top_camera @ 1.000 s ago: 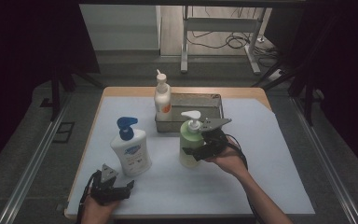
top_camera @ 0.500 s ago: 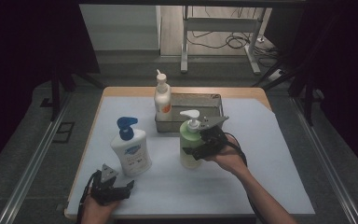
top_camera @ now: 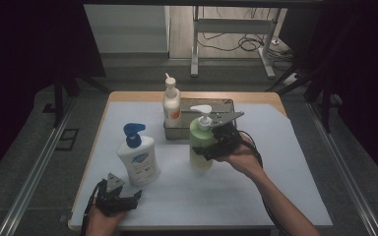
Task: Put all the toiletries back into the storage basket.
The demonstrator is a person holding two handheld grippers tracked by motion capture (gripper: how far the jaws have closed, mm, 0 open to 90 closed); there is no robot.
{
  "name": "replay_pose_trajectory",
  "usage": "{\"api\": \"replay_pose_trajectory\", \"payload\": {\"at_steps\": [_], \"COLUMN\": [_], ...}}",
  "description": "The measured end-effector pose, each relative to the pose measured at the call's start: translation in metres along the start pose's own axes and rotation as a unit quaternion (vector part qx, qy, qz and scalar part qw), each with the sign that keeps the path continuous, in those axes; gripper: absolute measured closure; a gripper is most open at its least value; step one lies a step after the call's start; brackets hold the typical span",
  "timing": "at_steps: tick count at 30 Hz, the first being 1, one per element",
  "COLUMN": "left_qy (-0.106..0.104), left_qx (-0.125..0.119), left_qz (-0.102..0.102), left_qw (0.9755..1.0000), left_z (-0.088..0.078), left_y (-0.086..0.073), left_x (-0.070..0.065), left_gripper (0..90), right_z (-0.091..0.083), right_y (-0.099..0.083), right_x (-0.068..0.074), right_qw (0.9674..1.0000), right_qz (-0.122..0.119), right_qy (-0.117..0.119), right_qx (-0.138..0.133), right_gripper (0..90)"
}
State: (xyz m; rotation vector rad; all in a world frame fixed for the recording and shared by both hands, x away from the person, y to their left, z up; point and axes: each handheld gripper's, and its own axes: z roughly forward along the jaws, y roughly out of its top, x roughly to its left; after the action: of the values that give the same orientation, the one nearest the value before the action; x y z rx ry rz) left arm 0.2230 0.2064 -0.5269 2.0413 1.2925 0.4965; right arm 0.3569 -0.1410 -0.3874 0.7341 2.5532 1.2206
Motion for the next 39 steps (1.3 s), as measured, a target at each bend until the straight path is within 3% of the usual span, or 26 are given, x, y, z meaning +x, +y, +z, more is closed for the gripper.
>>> {"api": "replay_pose_trajectory", "payload": {"at_steps": [10, 22, 39], "left_qy": [0.0, 0.0, 0.0], "left_qx": [-0.001, -0.001, 0.0], "left_qz": [0.0, 0.0, 0.001], "left_qw": [1.0, 1.0, 1.0], "left_z": [0.0, 0.0, 0.0], "left_y": [0.0, 0.0, 0.0], "left_x": [0.0, 0.0, 0.0], "left_gripper": [12.5, 12.5, 12.5], "right_z": [-0.008, -0.008, 0.002], "right_y": [0.027, 0.048, 0.074], "right_x": [-0.008, -0.022, -0.046], "right_qw": [0.9998, 0.999, 0.9966], "right_qz": [-0.002, 0.008, 0.023], "right_qy": [-0.016, -0.041, -0.075], "right_qx": [-0.007, -0.015, -0.024], "right_gripper": [12.8, 12.8, 12.8]}}
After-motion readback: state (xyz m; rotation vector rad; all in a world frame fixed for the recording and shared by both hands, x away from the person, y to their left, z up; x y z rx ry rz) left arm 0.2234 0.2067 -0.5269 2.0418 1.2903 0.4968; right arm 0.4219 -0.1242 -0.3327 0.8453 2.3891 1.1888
